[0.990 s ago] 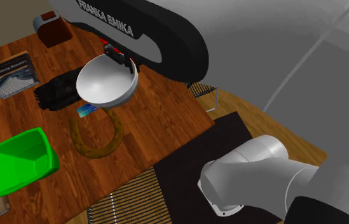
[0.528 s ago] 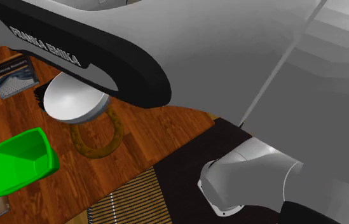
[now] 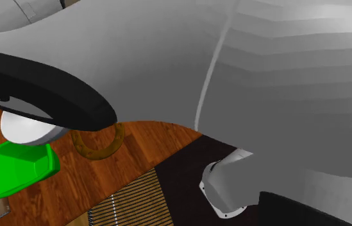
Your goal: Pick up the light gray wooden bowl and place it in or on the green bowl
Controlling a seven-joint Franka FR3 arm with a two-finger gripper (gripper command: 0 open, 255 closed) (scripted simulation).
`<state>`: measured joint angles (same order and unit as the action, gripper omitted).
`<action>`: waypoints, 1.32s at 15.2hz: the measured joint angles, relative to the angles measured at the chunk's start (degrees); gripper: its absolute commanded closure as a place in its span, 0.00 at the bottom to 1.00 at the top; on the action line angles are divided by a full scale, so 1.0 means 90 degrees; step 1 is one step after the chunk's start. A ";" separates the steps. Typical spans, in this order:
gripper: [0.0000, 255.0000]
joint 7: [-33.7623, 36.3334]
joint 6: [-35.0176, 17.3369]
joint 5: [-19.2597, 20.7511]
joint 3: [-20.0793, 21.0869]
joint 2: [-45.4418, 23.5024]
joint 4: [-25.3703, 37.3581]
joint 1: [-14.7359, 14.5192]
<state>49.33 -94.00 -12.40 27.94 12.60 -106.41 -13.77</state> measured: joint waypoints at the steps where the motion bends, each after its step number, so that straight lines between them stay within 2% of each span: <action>1: 1.00 0.0144 -0.0031 0.0032 0.0098 -0.0109 0.0093 -0.0039; 6: 1.00 0.1131 0.0077 0.0428 0.0689 -0.1013 0.1128 -0.0326; 9: 1.00 0.1771 0.0202 0.0792 0.1012 -0.1633 0.1830 -0.0606; 13: 1.00 0.2629 0.0399 0.1489 0.1323 -0.2697 0.2942 -0.1215; 16: 1.00 0.2765 0.0308 0.1610 0.1341 -0.2876 0.3004 -0.1332; 20: 1.00 0.2724 -0.0039 0.1559 0.1332 -0.2801 0.2592 -0.1276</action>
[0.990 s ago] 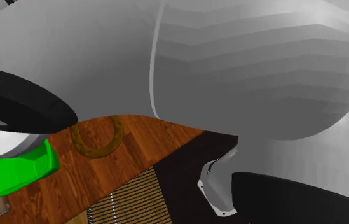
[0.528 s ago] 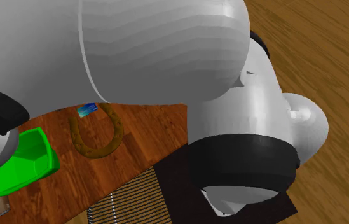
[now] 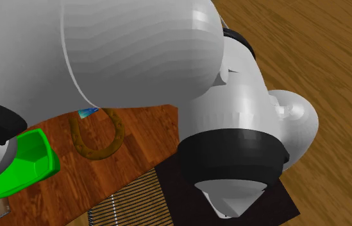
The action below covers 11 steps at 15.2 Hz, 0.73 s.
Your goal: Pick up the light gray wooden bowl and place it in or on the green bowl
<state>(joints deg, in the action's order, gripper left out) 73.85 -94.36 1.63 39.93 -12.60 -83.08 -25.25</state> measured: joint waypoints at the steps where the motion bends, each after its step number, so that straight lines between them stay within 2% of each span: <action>1: 1.00 -0.0008 -0.0087 -0.0014 -0.0001 0.0022 -0.0106 0.0013; 11: 1.00 -0.0077 -0.0970 -0.0050 -0.0023 0.0073 -0.1036 0.0080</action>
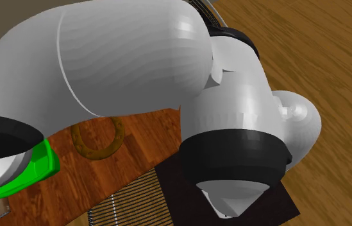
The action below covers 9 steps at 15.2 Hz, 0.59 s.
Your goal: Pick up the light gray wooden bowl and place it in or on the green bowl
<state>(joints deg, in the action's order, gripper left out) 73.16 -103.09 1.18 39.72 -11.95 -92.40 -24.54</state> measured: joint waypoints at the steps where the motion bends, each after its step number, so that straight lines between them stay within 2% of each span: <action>1: 1.00 -0.0018 -0.0089 -0.0014 -0.0003 0.0023 -0.0108 0.0016; 5: 1.00 -0.0039 -0.0450 -0.0011 -0.0015 0.0016 -0.0464 0.0034; 9: 1.00 -0.0046 -0.0558 0.0002 -0.0022 -0.0005 -0.0555 0.0036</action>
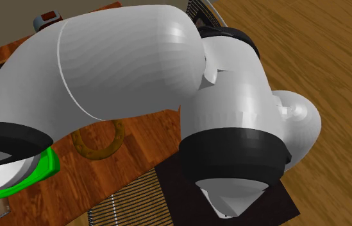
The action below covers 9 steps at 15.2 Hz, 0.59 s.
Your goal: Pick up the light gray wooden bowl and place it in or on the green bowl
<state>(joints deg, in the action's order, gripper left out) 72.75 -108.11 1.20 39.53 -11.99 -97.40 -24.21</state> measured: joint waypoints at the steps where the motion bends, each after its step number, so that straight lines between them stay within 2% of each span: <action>1: 1.00 -0.0001 -0.0005 -0.0001 0.0000 0.0001 -0.0006 0.0001; 3: 1.00 -0.0002 -0.0010 -0.0002 0.0000 0.0003 -0.0011 0.0001; 4: 0.00 -0.0002 -0.0010 -0.0002 0.0000 0.0003 -0.0012 0.0002; 9: 0.00 -0.0001 -0.0012 -0.0002 0.0000 0.0005 -0.0009 0.0001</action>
<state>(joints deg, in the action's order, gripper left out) 72.74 -108.22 1.18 39.53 -11.95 -97.48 -24.20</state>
